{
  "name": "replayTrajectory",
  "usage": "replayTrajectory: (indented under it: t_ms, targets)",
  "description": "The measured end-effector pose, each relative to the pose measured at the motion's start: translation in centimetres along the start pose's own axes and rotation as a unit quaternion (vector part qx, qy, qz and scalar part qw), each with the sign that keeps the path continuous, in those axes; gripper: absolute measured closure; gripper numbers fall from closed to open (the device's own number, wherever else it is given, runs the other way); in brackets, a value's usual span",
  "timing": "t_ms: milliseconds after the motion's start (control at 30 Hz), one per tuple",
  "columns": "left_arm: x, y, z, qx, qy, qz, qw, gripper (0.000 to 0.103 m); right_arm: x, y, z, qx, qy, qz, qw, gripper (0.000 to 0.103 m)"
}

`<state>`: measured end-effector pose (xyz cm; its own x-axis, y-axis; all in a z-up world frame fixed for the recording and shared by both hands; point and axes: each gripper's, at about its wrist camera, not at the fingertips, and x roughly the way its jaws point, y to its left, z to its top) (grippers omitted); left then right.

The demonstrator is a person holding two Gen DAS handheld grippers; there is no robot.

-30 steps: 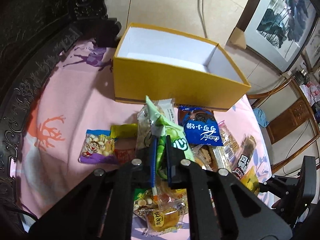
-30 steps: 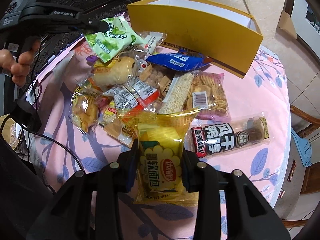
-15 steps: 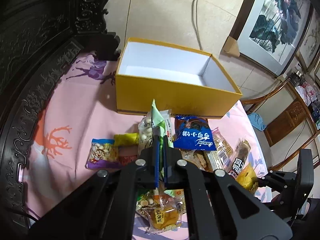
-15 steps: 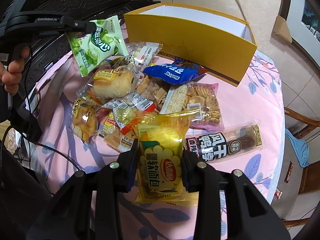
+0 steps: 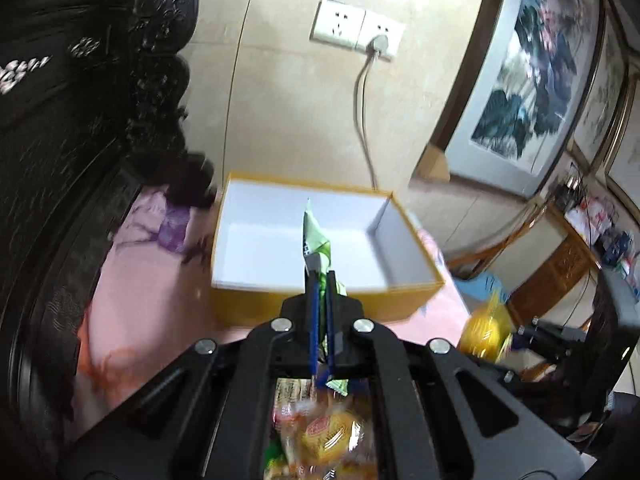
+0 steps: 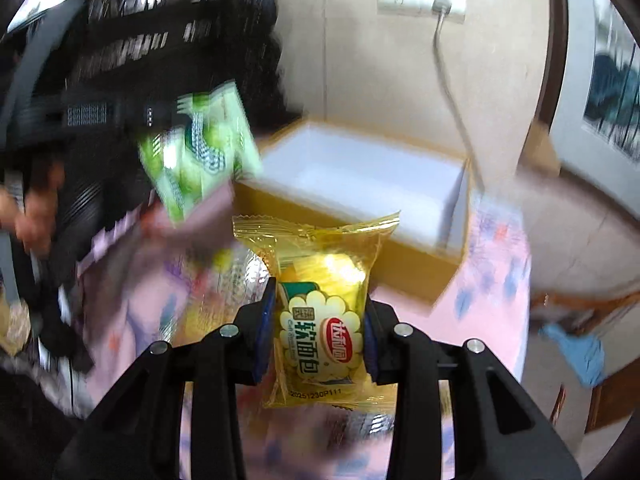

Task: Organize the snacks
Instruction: 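Carry both bags over the yellow box and release them inside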

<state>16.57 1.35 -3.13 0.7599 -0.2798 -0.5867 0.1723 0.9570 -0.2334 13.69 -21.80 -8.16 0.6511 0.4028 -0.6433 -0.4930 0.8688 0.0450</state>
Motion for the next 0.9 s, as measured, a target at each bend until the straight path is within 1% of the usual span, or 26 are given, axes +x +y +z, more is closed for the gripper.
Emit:
replayTrajectory:
  t_ms: [67,100,167,267,300,333,367,400,433,467,500,533,567,667,733,800,900]
  targets:
    - [1.0,-0.2,1.5,0.010,-0.014,0.007,0.9998,0.101,1.0,-1.4,2.9,0.002,-0.028,-0.017,0.999,0.066]
    - [1.9,-0.1,2.4,0.010,-0.020,0.008,0.9997,0.101,1.7,-1.9,3.8,0.002,-0.034,-0.024,0.999,0.066]
    - [3.8,0.2,3.8,0.008,-0.024,0.010,0.9996,0.101,3.9,-3.0,5.7,0.005,-0.043,-0.044,0.998,0.066]
    - [7.3,1.0,5.3,0.003,-0.022,0.022,0.9995,0.101,6.9,-4.1,7.0,0.016,-0.042,-0.057,0.997,0.066]
    - [8.6,1.3,5.9,-0.001,-0.019,0.023,0.9996,0.100,7.7,-4.5,7.5,0.026,-0.043,-0.059,0.997,0.062]
    - [9.3,1.5,6.1,-0.004,-0.014,0.019,0.9997,0.098,8.4,-4.9,7.8,0.034,-0.043,-0.061,0.997,0.038]
    - [9.9,1.7,6.3,-0.011,-0.008,0.019,0.9997,0.083,9.4,-5.0,8.1,0.037,-0.037,-0.083,0.995,0.025]
    - [10.4,2.2,6.4,-0.026,-0.003,0.029,0.9992,0.066,10.0,-5.4,8.4,0.037,-0.030,-0.113,0.992,0.003]
    - [10.4,2.5,6.4,-0.039,-0.003,0.038,0.9985,0.032,10.5,-5.3,8.6,0.036,-0.027,-0.144,0.989,0.001]
    - [9.9,2.8,6.4,-0.049,-0.010,0.047,0.9976,0.028,10.1,-5.6,8.7,0.037,-0.029,-0.139,0.989,0.001]
    - [8.9,2.9,6.4,-0.055,-0.024,0.051,0.9969,0.028,9.7,-5.8,8.6,0.044,-0.032,-0.116,0.992,0.001]
    - [8.2,3.0,6.4,-0.056,-0.028,0.047,0.9969,0.024,9.1,-5.9,8.4,0.053,-0.036,-0.101,0.993,0.001]
    - [7.4,3.0,6.3,-0.057,-0.030,0.044,0.9970,0.018,8.2,-5.9,8.0,0.059,-0.038,-0.094,0.993,0.001]
    - [4.9,2.8,5.1,-0.060,-0.032,0.029,0.9972,0.010,6.4,-5.9,5.9,0.066,-0.020,-0.074,0.995,0.001]
    - [3.7,2.7,3.1,-0.061,-0.017,0.024,0.9977,0.009,5.4,-6.0,4.1,0.080,-0.003,-0.062,0.995,0.001]
    - [3.2,2.8,1.0,-0.062,0.005,0.024,0.9978,0.009,4.5,-6.0,1.3,0.104,0.026,-0.054,0.993,0.001]
    - [2.7,3.0,-2.6,-0.063,0.046,0.032,0.9964,0.009,3.6,-6.9,-3.2,0.154,0.070,-0.047,0.985,0.001]
